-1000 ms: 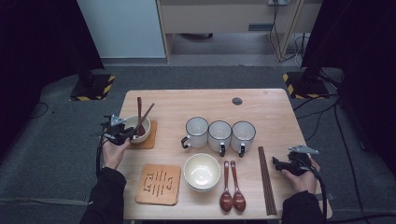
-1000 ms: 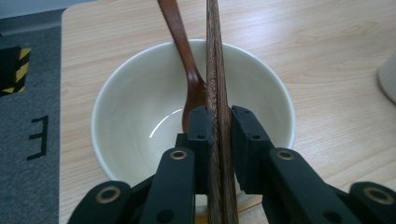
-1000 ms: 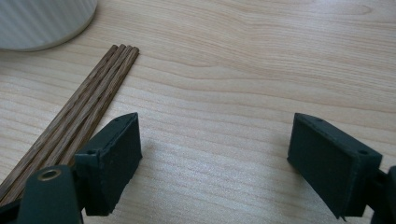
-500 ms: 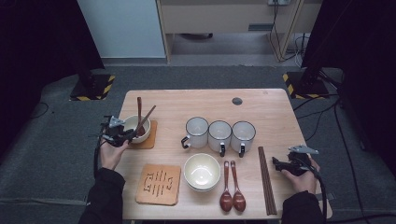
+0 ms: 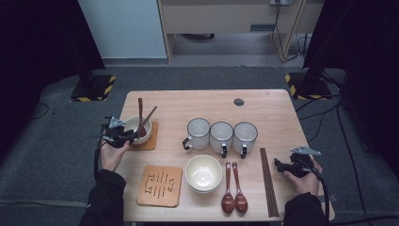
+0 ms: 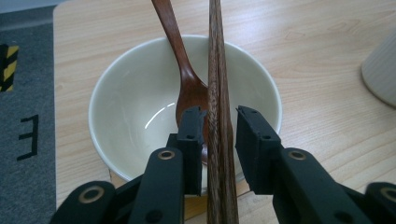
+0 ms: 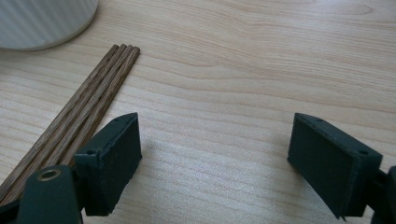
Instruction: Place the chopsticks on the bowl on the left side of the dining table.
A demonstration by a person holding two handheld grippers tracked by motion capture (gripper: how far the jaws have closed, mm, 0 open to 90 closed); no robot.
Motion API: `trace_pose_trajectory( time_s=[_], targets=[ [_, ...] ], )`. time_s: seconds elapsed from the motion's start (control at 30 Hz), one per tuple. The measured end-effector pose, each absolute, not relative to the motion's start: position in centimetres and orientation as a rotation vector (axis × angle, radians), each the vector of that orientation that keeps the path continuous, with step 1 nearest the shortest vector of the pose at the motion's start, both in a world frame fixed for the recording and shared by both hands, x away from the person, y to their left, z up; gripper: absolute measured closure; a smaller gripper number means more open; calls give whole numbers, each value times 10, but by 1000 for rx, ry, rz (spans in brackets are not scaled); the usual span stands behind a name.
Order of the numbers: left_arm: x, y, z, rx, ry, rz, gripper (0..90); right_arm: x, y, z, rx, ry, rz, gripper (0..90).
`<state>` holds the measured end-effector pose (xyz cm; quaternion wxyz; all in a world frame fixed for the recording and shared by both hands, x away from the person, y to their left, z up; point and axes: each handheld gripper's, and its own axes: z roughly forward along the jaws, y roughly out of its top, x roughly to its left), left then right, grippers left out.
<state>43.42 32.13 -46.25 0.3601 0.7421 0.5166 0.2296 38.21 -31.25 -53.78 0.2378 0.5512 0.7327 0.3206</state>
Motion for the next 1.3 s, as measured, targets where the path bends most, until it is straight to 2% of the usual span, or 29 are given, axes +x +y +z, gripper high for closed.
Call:
trace_pose_trajectory(
  time_s=[0.23,0.7,1.3],
  targets=[
    [429,319,-450,1872,1305,622,716,382,-312,-538,1511,2008,879,172],
    [428,306,-451,1912,1322,535,775,382,-312,-538,1511,2010,881,172],
    [430,309,-456,1935,1357,522,757,382,-312,-538,1514,2007,881,172]
  ],
)
